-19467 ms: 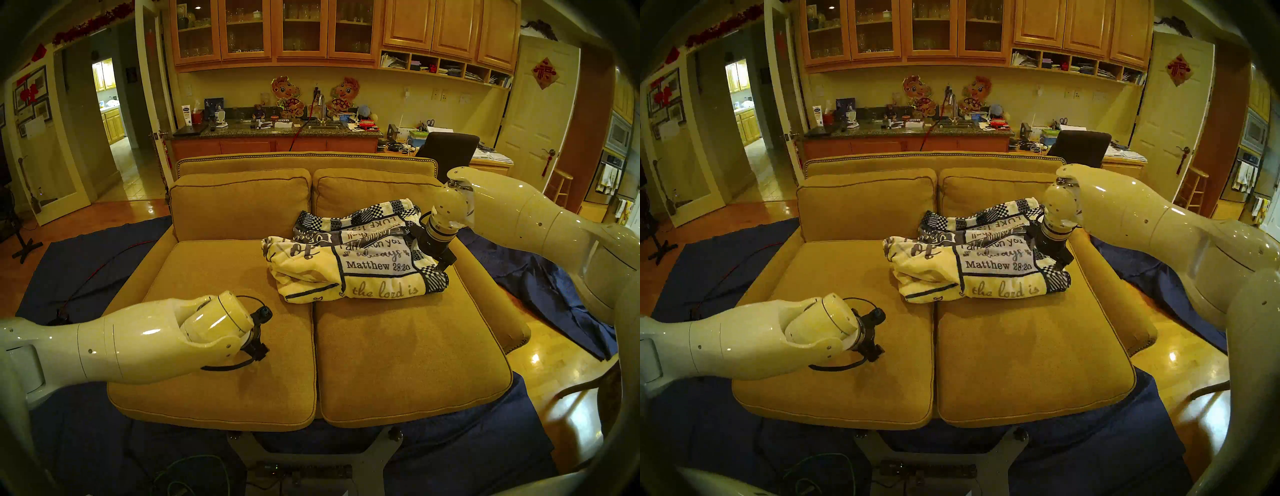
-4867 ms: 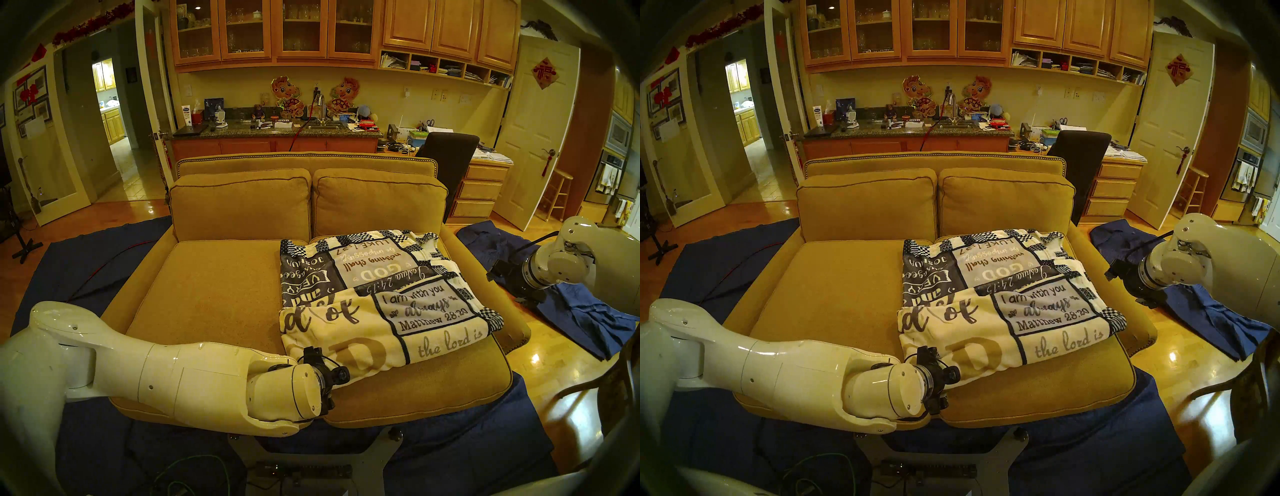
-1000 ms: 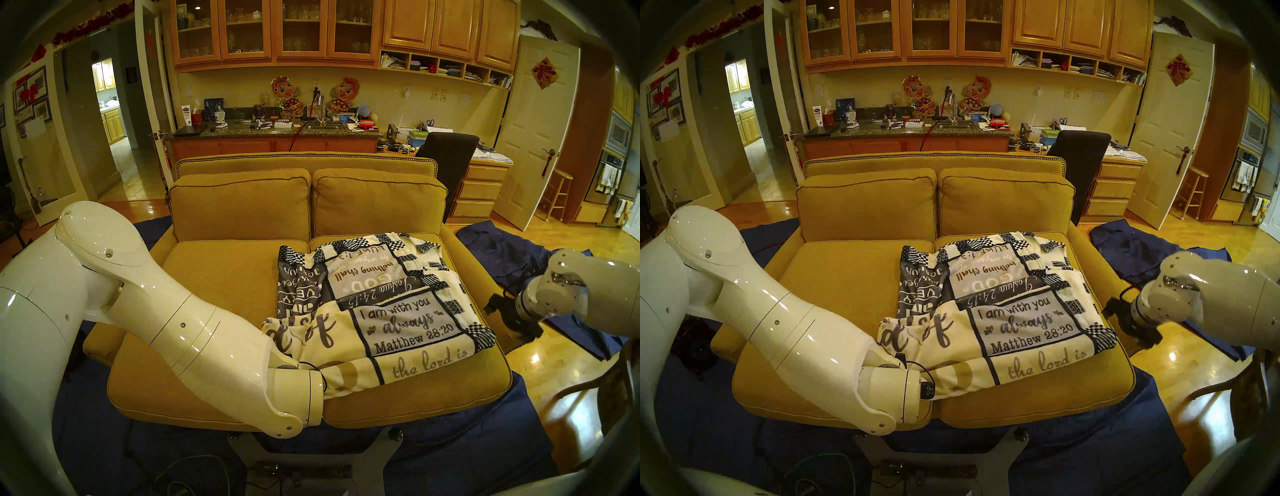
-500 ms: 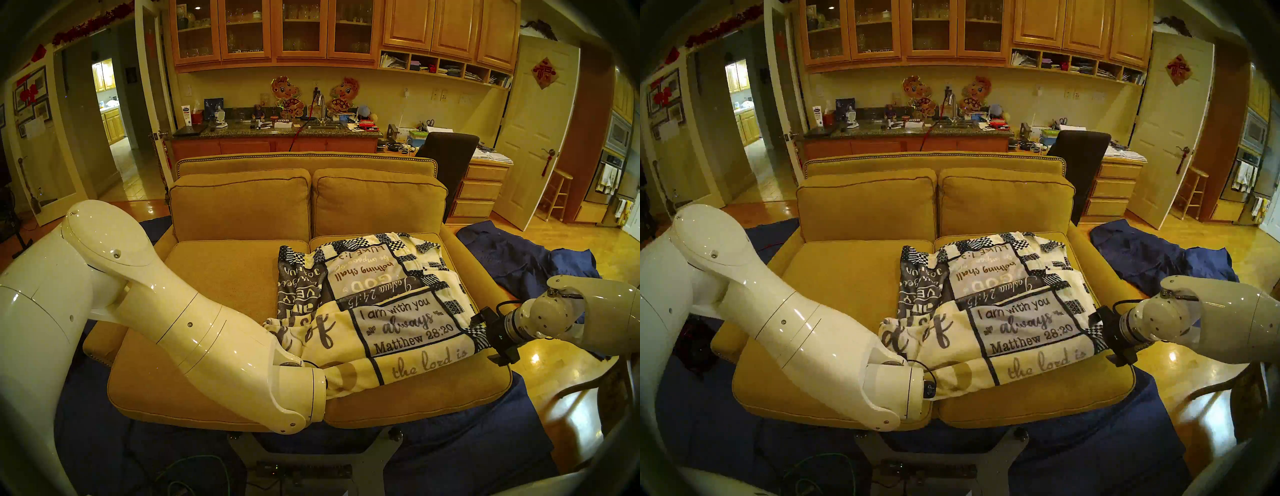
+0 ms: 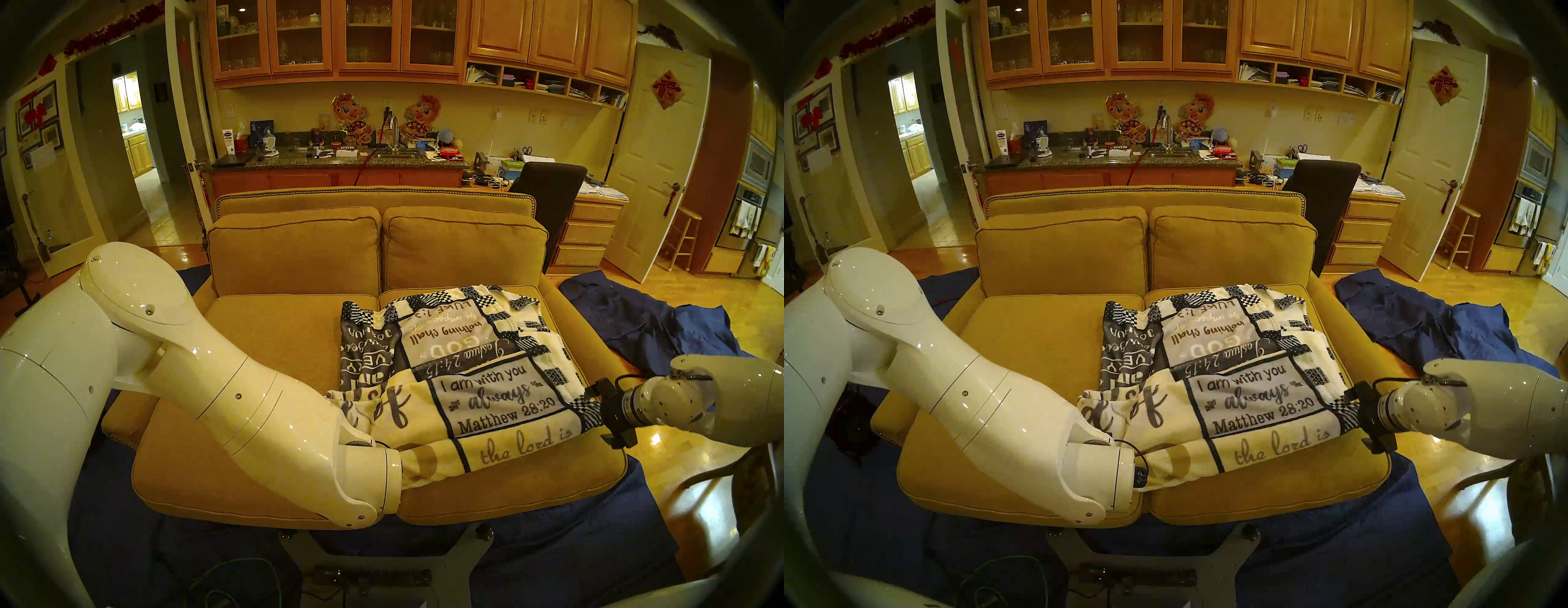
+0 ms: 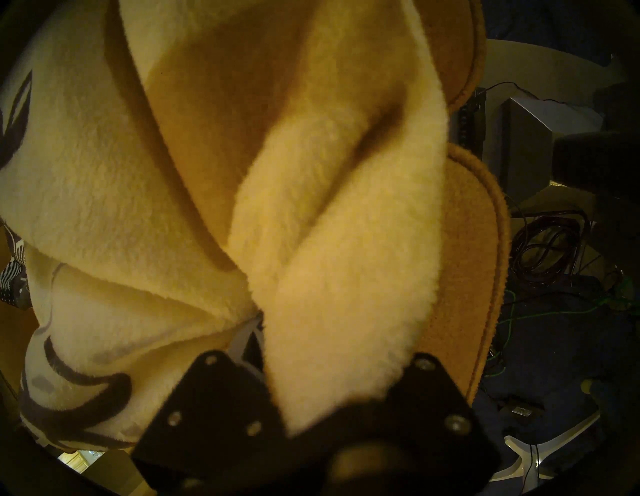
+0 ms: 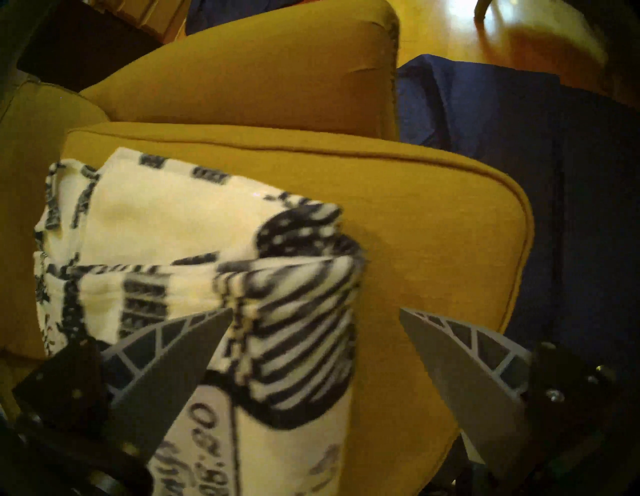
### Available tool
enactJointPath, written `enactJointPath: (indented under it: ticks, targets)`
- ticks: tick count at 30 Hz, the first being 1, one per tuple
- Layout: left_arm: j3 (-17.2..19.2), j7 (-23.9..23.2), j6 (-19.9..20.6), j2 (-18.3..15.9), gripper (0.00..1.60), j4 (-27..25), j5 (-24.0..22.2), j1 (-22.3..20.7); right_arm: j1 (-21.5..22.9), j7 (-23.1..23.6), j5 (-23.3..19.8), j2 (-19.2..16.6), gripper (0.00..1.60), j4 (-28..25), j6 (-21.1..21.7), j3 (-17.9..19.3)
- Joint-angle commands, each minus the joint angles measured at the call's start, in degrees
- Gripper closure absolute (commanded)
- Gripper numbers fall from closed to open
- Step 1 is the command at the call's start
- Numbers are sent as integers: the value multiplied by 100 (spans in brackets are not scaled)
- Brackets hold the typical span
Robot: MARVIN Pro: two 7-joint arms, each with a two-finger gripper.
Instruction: Fold the blanket in half twice
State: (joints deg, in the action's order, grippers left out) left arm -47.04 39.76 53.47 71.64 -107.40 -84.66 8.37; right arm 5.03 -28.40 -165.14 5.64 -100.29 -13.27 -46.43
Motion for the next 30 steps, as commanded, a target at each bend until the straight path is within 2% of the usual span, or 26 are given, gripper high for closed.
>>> enactJointPath:
  ticks: [1,12,20,30]
  targets:
    - [-276,-28,153,-144,160,246,4,-33,25,355,14,9,0,-45,-22,-44]
    - [-293,-48,153,-141,160,228,18,-42,23,600,14,9,0,-137,-146,-78]
    - [-301,-61,128,-136,160,277,34,-23,-146,817,14,9,0,-215,-241,-149]
    - [-316,-71,119,-155,160,267,33,-20,-430,1312,14,9,0,-376,-416,-175]
